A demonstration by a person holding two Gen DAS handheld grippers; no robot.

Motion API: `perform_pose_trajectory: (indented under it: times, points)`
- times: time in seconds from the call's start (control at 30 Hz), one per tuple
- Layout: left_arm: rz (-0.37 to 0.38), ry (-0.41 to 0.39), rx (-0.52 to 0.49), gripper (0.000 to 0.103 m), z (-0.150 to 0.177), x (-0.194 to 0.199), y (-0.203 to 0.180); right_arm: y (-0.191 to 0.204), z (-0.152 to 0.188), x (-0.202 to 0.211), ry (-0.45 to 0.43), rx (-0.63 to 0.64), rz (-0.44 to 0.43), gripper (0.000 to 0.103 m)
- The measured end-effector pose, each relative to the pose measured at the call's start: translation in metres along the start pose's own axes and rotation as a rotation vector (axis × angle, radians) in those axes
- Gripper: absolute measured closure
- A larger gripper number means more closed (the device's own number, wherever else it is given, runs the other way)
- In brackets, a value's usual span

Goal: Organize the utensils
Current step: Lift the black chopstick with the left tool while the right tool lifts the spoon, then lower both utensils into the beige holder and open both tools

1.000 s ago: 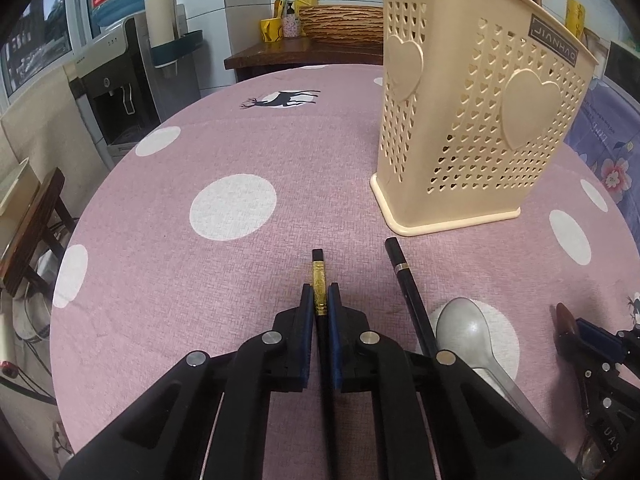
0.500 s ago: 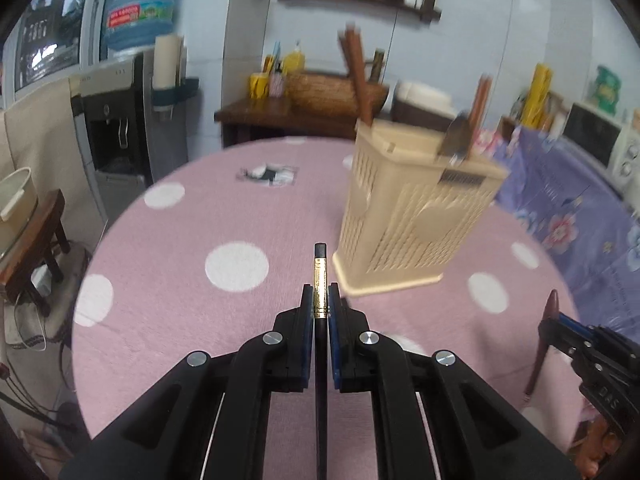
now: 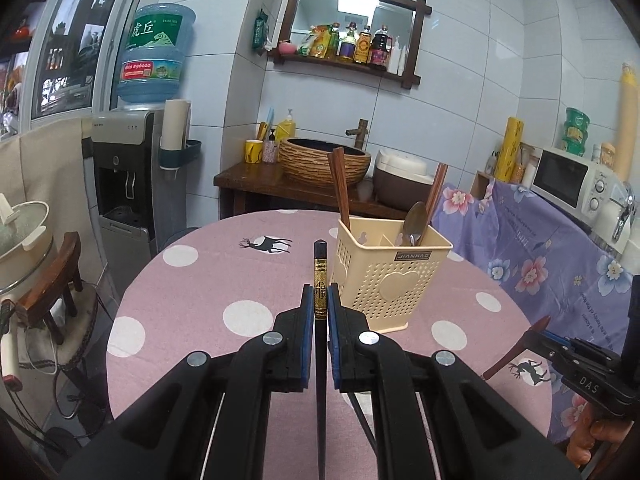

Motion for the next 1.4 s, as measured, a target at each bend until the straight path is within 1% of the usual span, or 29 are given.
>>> perform_pose_trajectory:
  times: [0.3, 0.4, 0.47, 0.57, 0.7, 0.83, 0.93, 1.0, 1.1, 1.2, 1.4]
  points:
    - [0.019, -0.032, 0.000, 0.095, -0.007, 0.003, -0.001, 0.004, -0.008, -0.001, -0.009, 0.006, -0.016, 0.087]
    - [0.046, -0.037, -0.003, 0.095, -0.018, -0.002, -0.006, 0.006, -0.020, -0.005, -0.010, 0.014, -0.028, 0.087]
    - [0.061, -0.046, -0.005, 0.095, -0.030, -0.005, -0.009, 0.010, -0.035, -0.007, -0.017, 0.032, -0.036, 0.087]
    - [0.071, -0.092, -0.010, 0.095, -0.061, -0.005, -0.016, 0.018, -0.068, -0.008, -0.050, 0.059, -0.044, 0.087]
    - [0.109, -0.155, 0.004, 0.095, -0.117, -0.005, -0.029, 0.032, -0.130, -0.006, -0.126, 0.096, -0.045, 0.087]
    - [0.076, -0.246, -0.028, 0.095, -0.168, -0.011, -0.052, 0.045, -0.190, -0.013, -0.206, 0.134, -0.001, 0.087]
    - [0.060, -0.270, -0.040, 0.095, -0.185, -0.030, -0.064, 0.049, -0.211, -0.032, -0.218, 0.140, 0.024, 0.087]
    - [0.045, -0.272, -0.044, 0.095, -0.183, -0.046, -0.066, 0.046, -0.213, -0.047, -0.209, 0.134, 0.033, 0.087]
    - [0.042, -0.241, -0.026, 0.095, -0.169, -0.072, -0.064, 0.039, -0.199, -0.072, -0.181, 0.123, 0.042, 0.087]
    - [0.033, -0.187, -0.024, 0.095, -0.141, -0.095, -0.059, 0.032, -0.177, -0.095, -0.128, 0.112, 0.047, 0.087]
    - [0.027, -0.115, -0.024, 0.095, -0.100, -0.114, -0.052, 0.025, -0.139, -0.122, -0.055, 0.104, 0.049, 0.087]
Point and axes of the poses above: each gripper's, at about its wrist camera, not at the fingertips, and x roughly against the way its jaws point, y to its left, z to its underside, the point moved 2 cm from there along -x, roughly the way its jaws point, and after that the axes turned 1 degree about -z, right-handed, at the moved point
